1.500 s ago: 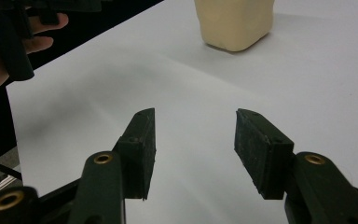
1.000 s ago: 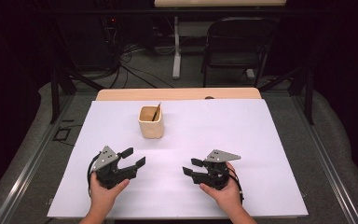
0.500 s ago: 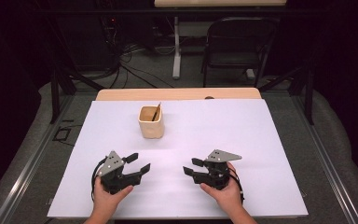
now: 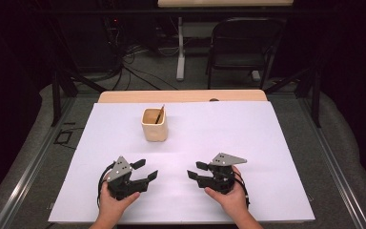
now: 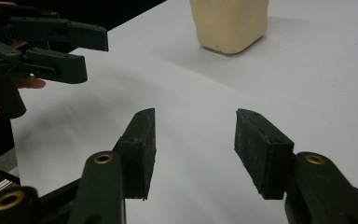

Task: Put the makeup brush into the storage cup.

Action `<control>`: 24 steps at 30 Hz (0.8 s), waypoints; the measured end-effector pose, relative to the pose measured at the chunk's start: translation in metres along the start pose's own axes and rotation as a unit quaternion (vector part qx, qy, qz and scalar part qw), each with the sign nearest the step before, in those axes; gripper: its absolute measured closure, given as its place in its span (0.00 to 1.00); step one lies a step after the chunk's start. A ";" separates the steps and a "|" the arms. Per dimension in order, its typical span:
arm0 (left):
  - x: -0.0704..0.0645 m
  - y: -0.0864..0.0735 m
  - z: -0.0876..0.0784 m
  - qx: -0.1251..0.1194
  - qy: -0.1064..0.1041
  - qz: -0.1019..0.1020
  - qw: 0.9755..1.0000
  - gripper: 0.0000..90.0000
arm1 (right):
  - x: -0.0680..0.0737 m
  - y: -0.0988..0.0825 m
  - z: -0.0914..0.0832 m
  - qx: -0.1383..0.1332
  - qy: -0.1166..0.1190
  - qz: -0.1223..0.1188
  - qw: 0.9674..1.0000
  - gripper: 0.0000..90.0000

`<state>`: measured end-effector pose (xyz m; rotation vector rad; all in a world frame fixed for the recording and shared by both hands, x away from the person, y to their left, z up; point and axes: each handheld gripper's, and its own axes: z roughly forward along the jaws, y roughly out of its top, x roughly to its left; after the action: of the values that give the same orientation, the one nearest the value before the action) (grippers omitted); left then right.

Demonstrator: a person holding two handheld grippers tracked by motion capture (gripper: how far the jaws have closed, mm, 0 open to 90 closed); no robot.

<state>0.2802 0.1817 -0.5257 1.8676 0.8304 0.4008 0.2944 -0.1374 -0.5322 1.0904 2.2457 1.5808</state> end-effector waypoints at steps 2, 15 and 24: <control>0.000 -0.001 0.001 0.001 0.000 -0.001 1.000 0.40 | 0.000 0.000 0.000 0.001 0.000 0.000 1.000 0.54; -0.004 -0.004 0.008 0.015 -0.007 0.001 1.000 0.40 | 0.000 -0.001 0.001 0.001 -0.002 0.001 1.000 0.54; 0.001 -0.006 0.011 0.020 -0.006 -0.013 1.000 0.40 | -0.004 -0.001 -0.001 -0.005 -0.003 0.007 1.000 0.53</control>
<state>0.2854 0.1769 -0.5357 1.8924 0.8592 0.3595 0.2961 -0.1405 -0.5338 1.1088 2.2288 1.5893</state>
